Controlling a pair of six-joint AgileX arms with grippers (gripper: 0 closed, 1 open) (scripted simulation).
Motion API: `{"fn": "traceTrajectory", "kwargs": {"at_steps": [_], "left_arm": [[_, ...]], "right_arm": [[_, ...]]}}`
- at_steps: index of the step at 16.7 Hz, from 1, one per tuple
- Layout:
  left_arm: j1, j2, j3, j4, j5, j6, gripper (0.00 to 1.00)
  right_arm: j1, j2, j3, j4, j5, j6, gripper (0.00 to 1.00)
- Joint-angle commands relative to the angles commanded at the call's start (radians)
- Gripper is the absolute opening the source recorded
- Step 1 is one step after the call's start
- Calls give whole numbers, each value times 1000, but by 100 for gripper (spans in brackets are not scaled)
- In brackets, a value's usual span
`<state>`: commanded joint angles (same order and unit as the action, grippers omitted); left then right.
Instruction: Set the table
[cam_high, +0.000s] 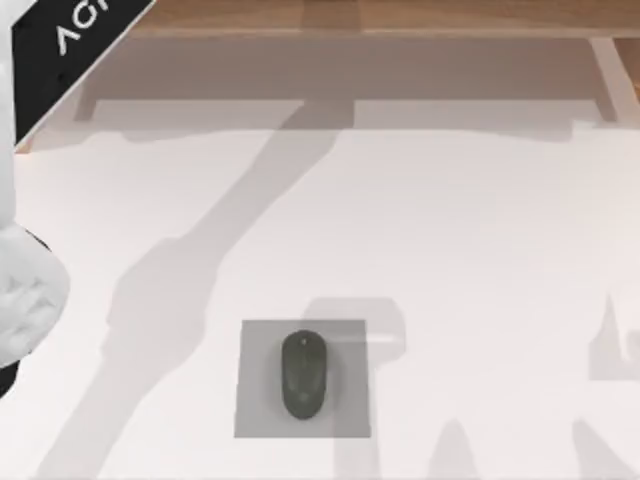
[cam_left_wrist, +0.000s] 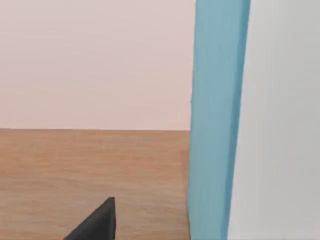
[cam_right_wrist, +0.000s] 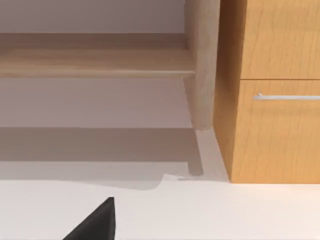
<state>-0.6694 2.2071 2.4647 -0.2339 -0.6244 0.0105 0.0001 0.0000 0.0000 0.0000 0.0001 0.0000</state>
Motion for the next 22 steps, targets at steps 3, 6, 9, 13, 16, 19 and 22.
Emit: {"fn": "traceTrajectory", "kwargs": {"at_steps": [3,6,9,13,16,19,22], "left_arm": [[-5,19,21,-2,-7,1,100],[0,19,15,-2,-5,0,100],[0,40,55,-18,-2,0,100],[6,126,215,-90,5,-1,100],[13,195,345,-151,13,-2,100],[18,237,427,-191,19,-2,100],[19,242,435,-195,20,-3,100]], "right_arm": [[0,0,0,0,0,0,100],[0,0,0,0,0,0,100],[0,0,0,0,0,0,100],[0,0,0,0,0,0,100],[0,0,0,0,0,0,100],[0,0,0,0,0,0,100],[0,0,0,0,0,0,100]]}}
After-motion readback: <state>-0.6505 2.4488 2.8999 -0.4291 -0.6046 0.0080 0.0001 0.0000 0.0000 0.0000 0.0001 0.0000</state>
